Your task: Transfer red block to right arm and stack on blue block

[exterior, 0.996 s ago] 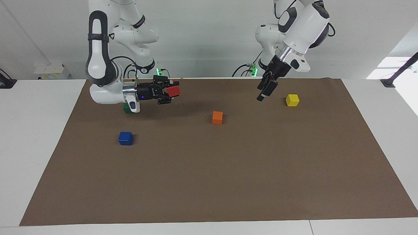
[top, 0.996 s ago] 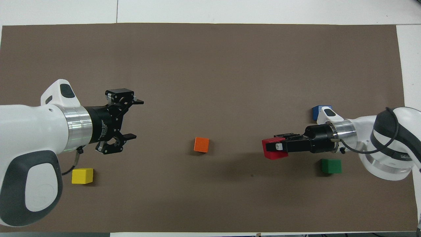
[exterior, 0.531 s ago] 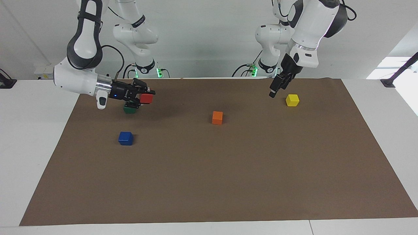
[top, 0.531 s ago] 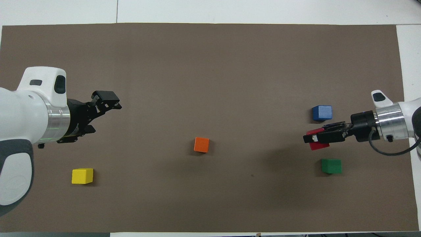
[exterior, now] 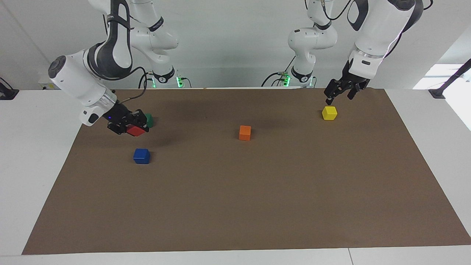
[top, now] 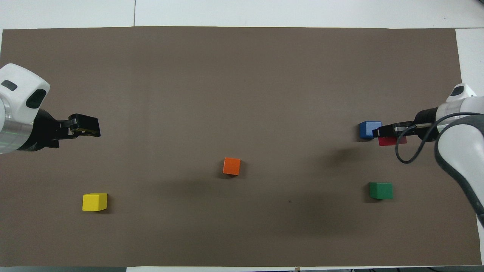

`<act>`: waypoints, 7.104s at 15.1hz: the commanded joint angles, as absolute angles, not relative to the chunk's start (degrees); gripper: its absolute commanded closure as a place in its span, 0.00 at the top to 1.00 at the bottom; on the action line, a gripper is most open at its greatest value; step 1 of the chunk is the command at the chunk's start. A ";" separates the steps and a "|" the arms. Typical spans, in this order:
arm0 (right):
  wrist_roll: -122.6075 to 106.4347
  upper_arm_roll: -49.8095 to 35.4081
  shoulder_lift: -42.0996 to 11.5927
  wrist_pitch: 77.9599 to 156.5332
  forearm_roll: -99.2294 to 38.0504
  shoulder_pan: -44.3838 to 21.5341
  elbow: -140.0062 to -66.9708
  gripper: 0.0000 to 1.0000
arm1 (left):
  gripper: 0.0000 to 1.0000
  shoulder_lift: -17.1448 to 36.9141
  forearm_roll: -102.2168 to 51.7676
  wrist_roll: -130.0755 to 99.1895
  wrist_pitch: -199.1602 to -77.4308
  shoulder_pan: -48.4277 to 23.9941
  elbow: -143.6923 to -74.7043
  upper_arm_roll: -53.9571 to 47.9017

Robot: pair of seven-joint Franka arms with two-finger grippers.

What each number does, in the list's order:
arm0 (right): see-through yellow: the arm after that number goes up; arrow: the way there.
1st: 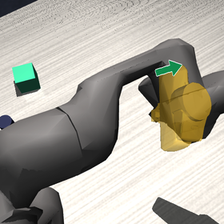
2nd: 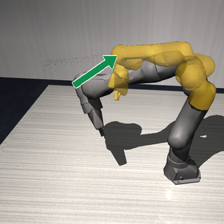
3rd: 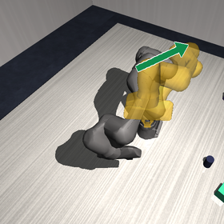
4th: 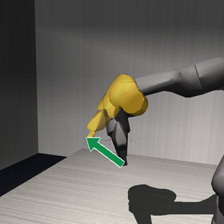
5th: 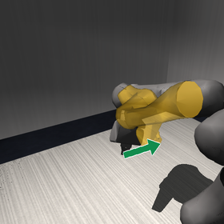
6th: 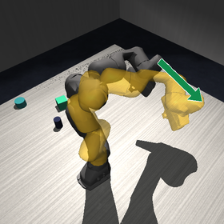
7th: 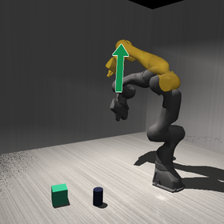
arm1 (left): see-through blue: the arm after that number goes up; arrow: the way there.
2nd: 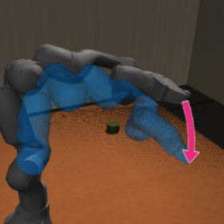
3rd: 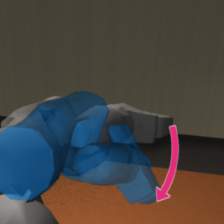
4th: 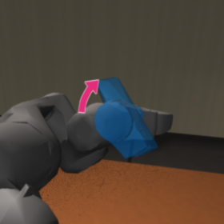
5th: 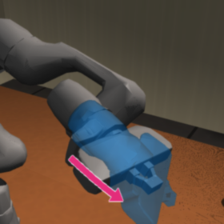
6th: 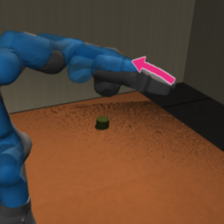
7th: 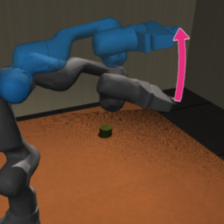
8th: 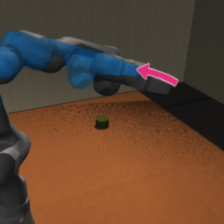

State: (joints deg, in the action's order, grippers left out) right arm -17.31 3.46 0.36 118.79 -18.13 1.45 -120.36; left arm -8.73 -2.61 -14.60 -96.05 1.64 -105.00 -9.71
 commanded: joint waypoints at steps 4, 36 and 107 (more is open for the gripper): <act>-2.13 3.25 -5.00 128.48 -7.22 -1.23 -120.23 0.00 | 1.00 -5.47 -0.18 -8.00 -91.68 3.34 -99.51 -10.28; 9.58 3.25 -14.33 136.49 1.23 -3.34 -121.11 0.00 | 1.00 1.23 -0.26 -8.26 -90.79 2.20 -90.44 -10.11; -5.80 3.87 5.36 81.13 0.88 -0.88 -90.88 1.00 | 1.00 0.35 -0.26 -8.26 -90.00 2.55 -91.76 -10.11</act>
State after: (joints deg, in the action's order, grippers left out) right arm -4.76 4.00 5.17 83.37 1.56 -1.86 -91.51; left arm 1.42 -1.49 -8.43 -90.29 2.63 -91.00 -10.25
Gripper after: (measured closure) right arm 0.000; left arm 0.000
